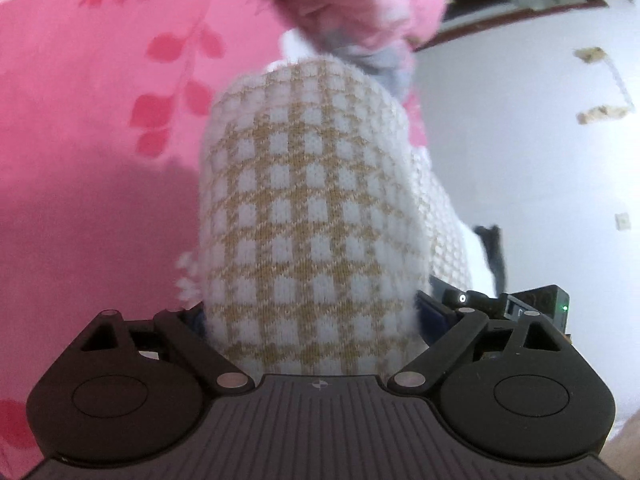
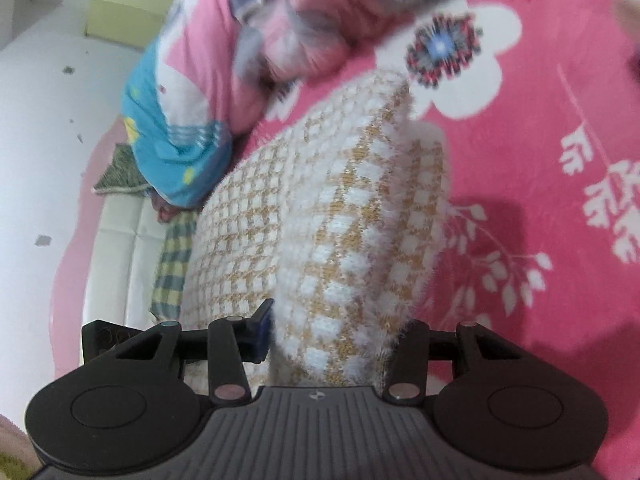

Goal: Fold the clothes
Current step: 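Grasp the checked bundle with both tools and lift it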

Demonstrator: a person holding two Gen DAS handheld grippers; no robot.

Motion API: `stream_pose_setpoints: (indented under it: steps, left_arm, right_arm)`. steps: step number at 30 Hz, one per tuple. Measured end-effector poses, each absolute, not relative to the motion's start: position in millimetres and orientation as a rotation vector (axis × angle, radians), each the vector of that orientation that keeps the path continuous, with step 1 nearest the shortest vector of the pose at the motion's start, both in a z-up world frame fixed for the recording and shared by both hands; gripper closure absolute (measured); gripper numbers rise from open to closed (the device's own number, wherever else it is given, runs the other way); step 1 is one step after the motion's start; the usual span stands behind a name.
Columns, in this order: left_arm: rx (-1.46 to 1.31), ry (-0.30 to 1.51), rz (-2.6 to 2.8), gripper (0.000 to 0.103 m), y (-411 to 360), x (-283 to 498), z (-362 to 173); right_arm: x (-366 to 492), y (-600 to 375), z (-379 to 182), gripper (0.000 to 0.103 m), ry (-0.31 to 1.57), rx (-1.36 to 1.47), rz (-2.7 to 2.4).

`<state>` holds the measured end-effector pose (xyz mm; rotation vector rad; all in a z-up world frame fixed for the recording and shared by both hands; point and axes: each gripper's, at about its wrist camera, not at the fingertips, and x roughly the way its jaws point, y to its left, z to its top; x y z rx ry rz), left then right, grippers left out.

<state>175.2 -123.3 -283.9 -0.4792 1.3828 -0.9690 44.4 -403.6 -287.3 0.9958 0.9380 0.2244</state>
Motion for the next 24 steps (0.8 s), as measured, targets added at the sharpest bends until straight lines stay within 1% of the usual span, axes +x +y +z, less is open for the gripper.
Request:
stream_pose_setpoints:
  steps: [6,10,14,17,24]
  left_arm:
    - [-0.460,1.331,-1.054,0.010,-153.2,139.5,-216.8]
    - [-0.482,1.322,-1.095,0.010,-188.0,108.5,-192.9]
    - [-0.517,1.312,-1.128,0.010,-255.2,82.5,-178.3]
    - [-0.524,1.287,-1.128,0.010,-312.2,69.1,-174.5]
    - [-0.554,1.268,-1.038,0.010,-411.8,41.3,-182.7]
  right_arm:
    - [-7.5,-428.6,-218.6,0.054,0.859,0.995,0.176]
    - [-34.5,-471.8,-181.1,0.054,0.836,0.933,0.146]
    - [-55.7,-534.1,-150.4,0.054,0.811,0.858,0.125]
    - [-67.4,-594.5,-145.7,0.054,0.784,0.856,0.139]
    - [-69.7,-725.0,-168.2,0.054,0.760,0.901,0.186]
